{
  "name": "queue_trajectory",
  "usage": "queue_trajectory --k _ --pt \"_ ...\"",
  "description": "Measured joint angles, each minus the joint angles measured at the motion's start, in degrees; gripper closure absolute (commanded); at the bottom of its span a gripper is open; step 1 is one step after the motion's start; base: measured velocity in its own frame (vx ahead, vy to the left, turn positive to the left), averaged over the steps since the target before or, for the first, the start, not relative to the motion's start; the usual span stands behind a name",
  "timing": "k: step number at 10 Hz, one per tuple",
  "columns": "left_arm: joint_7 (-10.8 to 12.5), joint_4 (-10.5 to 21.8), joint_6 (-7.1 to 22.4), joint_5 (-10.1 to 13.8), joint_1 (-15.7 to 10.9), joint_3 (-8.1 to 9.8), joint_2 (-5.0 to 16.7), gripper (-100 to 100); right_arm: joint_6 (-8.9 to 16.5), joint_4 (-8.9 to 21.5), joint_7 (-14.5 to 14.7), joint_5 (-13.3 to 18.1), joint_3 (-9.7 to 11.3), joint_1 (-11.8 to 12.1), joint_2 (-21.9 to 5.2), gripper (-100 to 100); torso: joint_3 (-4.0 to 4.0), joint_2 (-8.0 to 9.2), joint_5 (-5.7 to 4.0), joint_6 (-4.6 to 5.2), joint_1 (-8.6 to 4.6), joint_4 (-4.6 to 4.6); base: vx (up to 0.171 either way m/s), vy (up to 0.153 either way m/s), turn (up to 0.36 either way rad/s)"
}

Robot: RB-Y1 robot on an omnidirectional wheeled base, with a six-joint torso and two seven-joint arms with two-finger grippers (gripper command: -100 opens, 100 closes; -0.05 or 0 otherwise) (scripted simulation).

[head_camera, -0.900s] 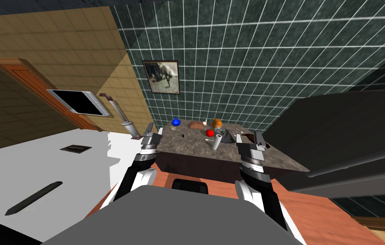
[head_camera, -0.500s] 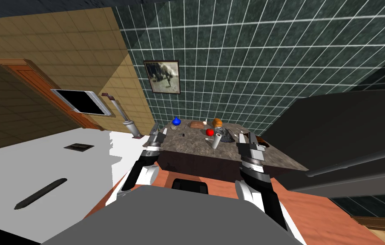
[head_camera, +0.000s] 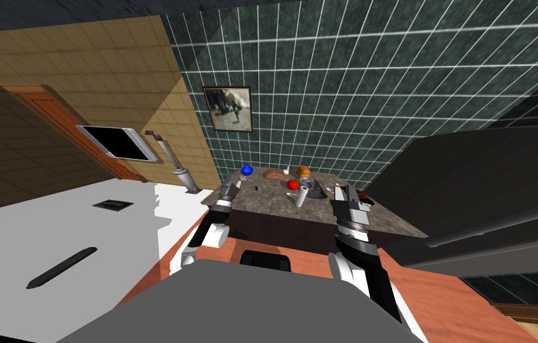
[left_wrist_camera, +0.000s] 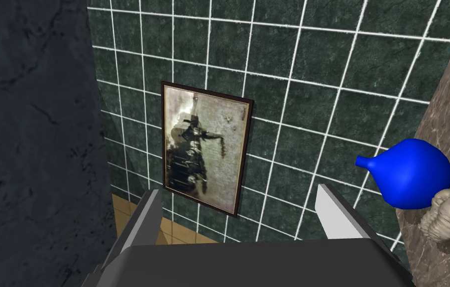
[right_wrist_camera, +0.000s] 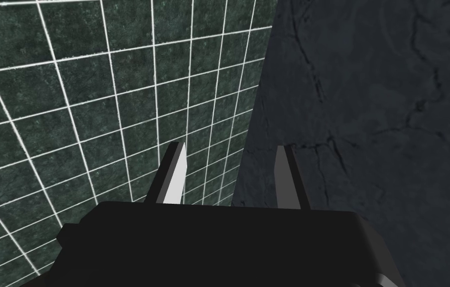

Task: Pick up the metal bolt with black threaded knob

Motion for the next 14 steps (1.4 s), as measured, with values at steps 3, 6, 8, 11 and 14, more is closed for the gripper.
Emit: queue_trajectory --k 3,6,8,11,14 --pt "1.85 3.57 4.60 1.27 -4.87 0.22 1.57 -100 0.00 0.00 0.00 0.00 0.00 0.00 0.00 0 -0.02 -0.03 0.00 0.00 0.03 -0.01 -0.005 -0.004 0.001" --pt "2.80 8.78 7.38 1.70 -9.64 -0.61 1.78 -100 0.00 0.00 0.00 0.00 0.00 0.00 0.00 0 -0.03 -0.05 0.01 0.00 0.04 -0.01 0.000 0.000 0.000" --pt "3.39 11.17 9.91 2.13 -12.44 -1.01 2.08 -100 0.00 0.00 0.00 0.00 0.00 0.00 0.00 0 -0.03 -0.05 0.01 -0.02 0.06 -0.01 0.003 0.008 -0.002" --pt "5.00 15.36 13.99 3.43 -17.22 -1.14 3.47 -100 0.00 0.00 0.00 0.00 0.00 0.00 0.00 0 -0.04 -0.07 0.02 -0.01 0.09 -0.02 0.006 0.010 -0.003" --pt "5.69 19.14 18.19 3.82 -21.54 -1.73 3.15 -100 0.00 0.00 0.00 0.00 0.00 0.00 0.00 0 -0.05 -0.08 0.02 -0.02 0.09 -0.02 0.009 0.015 -0.003"
